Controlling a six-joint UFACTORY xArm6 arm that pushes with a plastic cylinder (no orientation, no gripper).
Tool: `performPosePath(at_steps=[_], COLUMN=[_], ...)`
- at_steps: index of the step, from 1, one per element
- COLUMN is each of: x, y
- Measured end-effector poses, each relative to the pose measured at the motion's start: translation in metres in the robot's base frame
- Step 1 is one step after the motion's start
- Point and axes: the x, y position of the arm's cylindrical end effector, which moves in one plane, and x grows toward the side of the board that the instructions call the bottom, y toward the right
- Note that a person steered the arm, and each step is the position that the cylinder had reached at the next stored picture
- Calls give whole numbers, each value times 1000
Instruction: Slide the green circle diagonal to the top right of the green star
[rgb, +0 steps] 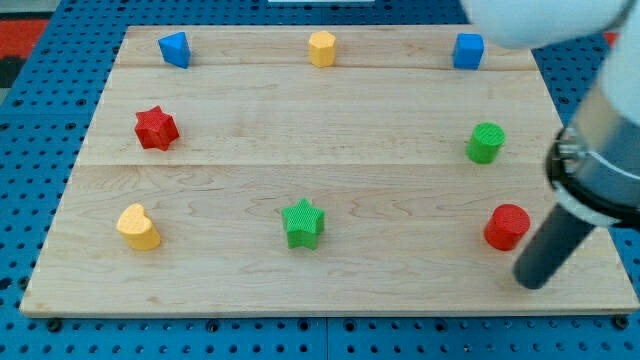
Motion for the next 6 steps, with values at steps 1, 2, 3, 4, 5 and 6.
performPosePath(at_steps=[1, 2, 3, 4, 5, 6], x=[-43, -85, -111, -140, -154, -158], y=[27, 29, 29, 29, -12, -65])
